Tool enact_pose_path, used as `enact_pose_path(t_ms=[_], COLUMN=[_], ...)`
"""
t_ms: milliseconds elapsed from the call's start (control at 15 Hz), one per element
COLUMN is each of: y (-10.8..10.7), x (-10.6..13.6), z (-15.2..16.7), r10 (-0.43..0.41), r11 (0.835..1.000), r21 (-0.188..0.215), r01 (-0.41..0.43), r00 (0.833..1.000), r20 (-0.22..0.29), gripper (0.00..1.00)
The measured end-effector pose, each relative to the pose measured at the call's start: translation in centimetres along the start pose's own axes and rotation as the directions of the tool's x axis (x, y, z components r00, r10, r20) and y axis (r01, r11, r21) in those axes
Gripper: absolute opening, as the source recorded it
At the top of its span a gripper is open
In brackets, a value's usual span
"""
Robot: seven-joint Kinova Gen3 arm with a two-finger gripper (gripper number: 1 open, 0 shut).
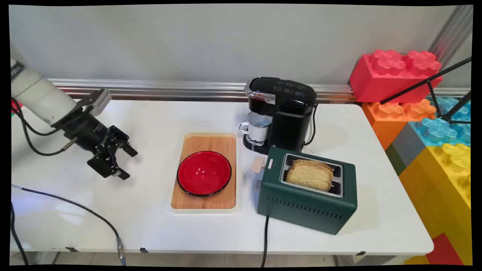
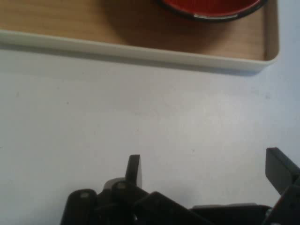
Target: Press the toaster switch
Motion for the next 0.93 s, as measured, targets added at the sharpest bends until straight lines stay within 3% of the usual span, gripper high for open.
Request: enact_pose_path(t_ms=[200, 600, 933], y=[0.3, 0.8, 1.3], x=[0.9, 4.3, 9.4], z=[-0.6, -1.1, -1.3], r10=[0.008, 0.067, 0.166], r11=[1.000, 0.997, 0.984], r21=[-0.012, -0.029, -0.021], r01=[-0.009, -0.073, -0.179], r00=[1.000, 0.987, 0.943], r20=[-0.030, -0.148, -0.288], gripper=[1.00, 1.00, 1.00])
